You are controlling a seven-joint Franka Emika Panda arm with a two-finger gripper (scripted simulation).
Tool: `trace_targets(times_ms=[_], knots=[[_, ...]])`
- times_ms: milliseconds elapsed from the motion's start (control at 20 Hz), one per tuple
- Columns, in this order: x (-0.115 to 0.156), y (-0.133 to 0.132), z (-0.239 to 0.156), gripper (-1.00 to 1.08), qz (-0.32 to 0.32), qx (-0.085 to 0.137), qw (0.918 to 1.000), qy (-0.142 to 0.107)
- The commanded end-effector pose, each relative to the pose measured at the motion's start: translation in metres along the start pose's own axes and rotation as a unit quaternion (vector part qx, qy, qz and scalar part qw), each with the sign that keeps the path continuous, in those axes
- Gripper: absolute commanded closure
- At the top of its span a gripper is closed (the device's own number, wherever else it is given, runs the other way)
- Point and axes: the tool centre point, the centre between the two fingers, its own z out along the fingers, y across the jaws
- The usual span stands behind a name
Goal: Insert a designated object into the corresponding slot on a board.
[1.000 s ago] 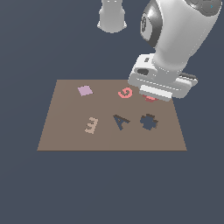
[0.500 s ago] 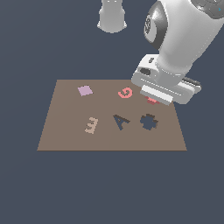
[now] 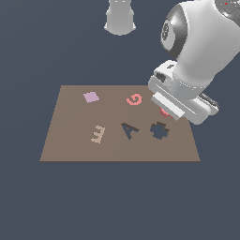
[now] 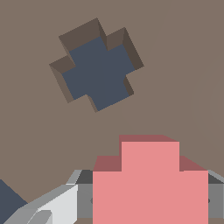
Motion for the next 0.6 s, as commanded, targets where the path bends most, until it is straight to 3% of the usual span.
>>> trace_targets(times_ms=[0, 250, 550], knots=[[0.005, -0.007, -0.001, 1.08, 0.053, 0.0, 0.9986, 0.0], [0.018, -0.02, -0.002, 1.08, 0.161, 0.0, 0.987, 0.0], [0.037, -0.03, -0.004, 1.08, 0.288, 0.001, 0.9577, 0.0]])
